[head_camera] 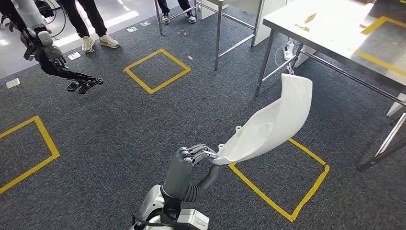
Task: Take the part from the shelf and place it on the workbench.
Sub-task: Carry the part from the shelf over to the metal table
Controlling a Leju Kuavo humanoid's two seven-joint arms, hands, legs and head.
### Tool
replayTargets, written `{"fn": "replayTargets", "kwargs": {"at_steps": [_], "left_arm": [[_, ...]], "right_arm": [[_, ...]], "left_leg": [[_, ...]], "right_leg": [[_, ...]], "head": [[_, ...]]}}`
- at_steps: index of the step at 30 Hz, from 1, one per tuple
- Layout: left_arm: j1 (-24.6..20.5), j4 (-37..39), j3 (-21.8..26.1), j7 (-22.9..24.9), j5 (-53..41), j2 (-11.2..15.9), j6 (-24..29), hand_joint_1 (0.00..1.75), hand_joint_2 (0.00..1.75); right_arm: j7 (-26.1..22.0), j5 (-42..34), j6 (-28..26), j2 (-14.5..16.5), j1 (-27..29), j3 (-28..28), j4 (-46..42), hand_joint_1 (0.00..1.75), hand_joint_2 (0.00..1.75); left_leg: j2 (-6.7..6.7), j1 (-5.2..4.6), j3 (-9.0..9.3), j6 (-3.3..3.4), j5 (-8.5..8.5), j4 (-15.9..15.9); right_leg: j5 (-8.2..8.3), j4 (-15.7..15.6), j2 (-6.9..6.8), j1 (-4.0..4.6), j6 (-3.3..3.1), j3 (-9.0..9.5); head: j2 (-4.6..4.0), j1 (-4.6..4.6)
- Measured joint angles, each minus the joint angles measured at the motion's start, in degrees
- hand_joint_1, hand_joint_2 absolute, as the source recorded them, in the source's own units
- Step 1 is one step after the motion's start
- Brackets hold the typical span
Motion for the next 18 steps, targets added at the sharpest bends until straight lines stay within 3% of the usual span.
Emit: {"fn": "replayTargets", "kwargs": {"at_steps": [2,4,6,7,8,10,12,13,14,16,18], "left_arm": [[-0.1,0.1,0.0,0.0,0.0,0.0,0.0,1.75,1.75],[-0.1,0.1,0.0,0.0,0.0,0.0,0.0,1.75,1.75],[-0.2,0.1,0.0,0.0,0.0,-0.2,-0.1,1.75,1.75],[-0.2,0.1,0.0,0.0,0.0,-0.3,-0.1,1.75,1.75],[-0.2,0.1,0.0,0.0,0.0,-0.4,-0.1,1.75,1.75],[-0.2,0.2,0.0,0.0,0.0,-0.4,-0.2,1.75,1.75],[-0.1,0.4,0.0,0.0,0.0,-0.4,-0.2,1.75,1.75],[-0.1,0.5,0.0,0.0,0.0,-0.4,-0.2,1.75,1.75],[-0.1,0.6,0.0,0.0,0.0,-0.4,-0.2,1.75,1.75],[-0.2,0.6,0.0,0.0,0.0,-0.4,-0.2,1.75,1.75],[-0.2,0.6,0.0,0.0,0.0,-0.5,-0.2,1.75,1.75]], "right_arm": [[0.1,0.0,0.0,0.0,-0.1,-0.1,0.0,0.00,0.00],[0.2,0.0,0.0,0.0,-0.1,-0.2,0.0,0.00,0.00],[0.2,0.0,0.0,0.0,0.1,-0.3,0.0,0.00,0.00],[0.2,0.0,0.1,0.0,0.1,-0.4,0.0,0.00,0.00],[0.2,0.0,0.1,0.0,0.1,-0.5,0.0,0.00,0.00],[0.2,0.0,0.2,0.0,0.0,-0.5,0.0,0.00,0.00],[0.2,0.1,0.2,0.0,0.0,-0.6,0.0,0.00,0.00],[0.2,0.1,0.2,0.0,0.0,-0.6,0.0,0.00,0.00],[0.2,0.1,0.2,0.0,0.1,-0.6,0.0,0.00,0.00],[0.2,0.1,0.2,0.0,0.0,-0.6,0.0,0.00,0.00],[0.2,0.1,0.2,0.0,-0.1,-0.6,0.0,0.00,0.00]], "left_leg": [[-2.57,0.29,2.89,0.17,2.54,-6.7],[-3.54,0.15,3.55,0.75,2.68,-8.5],[-2.36,0.03,3.63,1.66,2.99,-8.7],[-1.70,0.07,3.71,2.09,3.19,-8.9],[-0.93,0.15,3.73,2.43,3.36,-9.1],[0.68,0.01,3.68,2.82,3.42,-9.3],[2.38,-0.21,3.63,2.97,3.30,-9.3],[3.14,-0.27,3.65,3.00,3.21,-9.2],[3.82,-0.31,3.70,2.96,3.11,-9.2],[4.97,-0.46,3.88,2.69,2.80,-9.0],[5.76,-0.67,4.05,2.19,2.47,-8.9]], "right_leg": [[0.03,0.4,1.36,0.02,0.61,-0.33],[0.22,0.4,2.42,-0.07,1.47,-0.78],[0.40,0.3,2.89,-0.34,2.22,-1.08],[-0.10,1.1,1.96,-0.32,2.47,-1.54],[-1.23,2.9,0.57,-0.22,2.65,-2.48],[-4.86,9.8,-2.46,-0.05,2.91,-5.82],[-6.93,15.8,-3.34,-0.09,3.09,-8.60],[-6.49,16.0,-3.53,-0.10,3.08,-8.61],[-5.04,13.7,-3.82,-0.07,2.98,-7.30],[-1.76,5.8,-5.54,0.23,2.50,-2.84],[-0.46,0.8,-6.91,0.66,1.80,-0.28]], "head": [[0.00,-0.03],[0.00,-0.02],[0.01,0.00],[0.01,0.14],[0.00,0.30],[0.00,0.62],[0.00,0.64],[0.00,0.65],[0.00,0.66],[0.00,0.68],[0.01,0.67]]}}
